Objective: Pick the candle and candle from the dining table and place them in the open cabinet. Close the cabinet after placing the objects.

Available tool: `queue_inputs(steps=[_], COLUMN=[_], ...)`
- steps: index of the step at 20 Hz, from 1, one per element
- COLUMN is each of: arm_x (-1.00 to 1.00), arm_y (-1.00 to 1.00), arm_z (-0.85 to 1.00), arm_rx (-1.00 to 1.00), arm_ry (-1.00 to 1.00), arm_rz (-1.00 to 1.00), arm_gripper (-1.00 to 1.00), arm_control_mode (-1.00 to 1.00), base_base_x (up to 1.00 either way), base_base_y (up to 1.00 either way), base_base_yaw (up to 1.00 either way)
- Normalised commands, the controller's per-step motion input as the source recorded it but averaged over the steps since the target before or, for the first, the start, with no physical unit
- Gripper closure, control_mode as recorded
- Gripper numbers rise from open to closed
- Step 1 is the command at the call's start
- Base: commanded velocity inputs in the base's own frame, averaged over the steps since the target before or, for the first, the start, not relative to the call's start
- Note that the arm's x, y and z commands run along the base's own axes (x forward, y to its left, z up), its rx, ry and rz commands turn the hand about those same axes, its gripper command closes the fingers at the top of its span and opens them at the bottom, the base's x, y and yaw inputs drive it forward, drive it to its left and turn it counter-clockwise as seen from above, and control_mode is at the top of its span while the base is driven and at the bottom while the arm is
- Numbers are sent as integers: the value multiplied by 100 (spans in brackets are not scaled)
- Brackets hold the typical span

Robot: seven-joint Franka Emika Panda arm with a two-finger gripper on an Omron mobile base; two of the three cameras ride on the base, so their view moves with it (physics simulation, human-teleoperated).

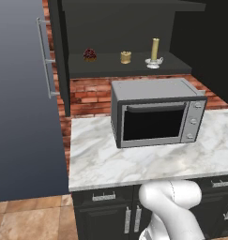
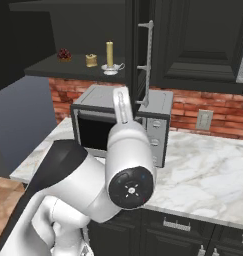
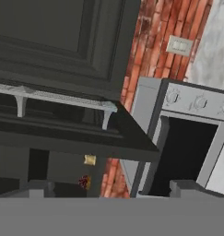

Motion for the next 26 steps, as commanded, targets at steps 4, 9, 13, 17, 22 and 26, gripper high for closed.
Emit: queue_inputs(steps=[4,9,13,17,22,26], arm_x=[16,27,27,28,18,6], arm_y=[-30,-25,-7,-3,0,2], arm_z=[0,0,0,0,0,0], arm_rx=[0,0,0,0,0,0], arm_ry=[-2,-1,-1,-1,-2,-4], arm_rz=[2,2,2,2,4,5], arm_gripper=[-100,-100,-100,-100,-100,-100], arm_control_mode=[-100,-100,-100,-100,-100,-100], base_base_x=[0,0,0,0,0,0], base_base_y=[0,0,0,0,0,0], base_base_yaw=[0,0,0,0,0,0])
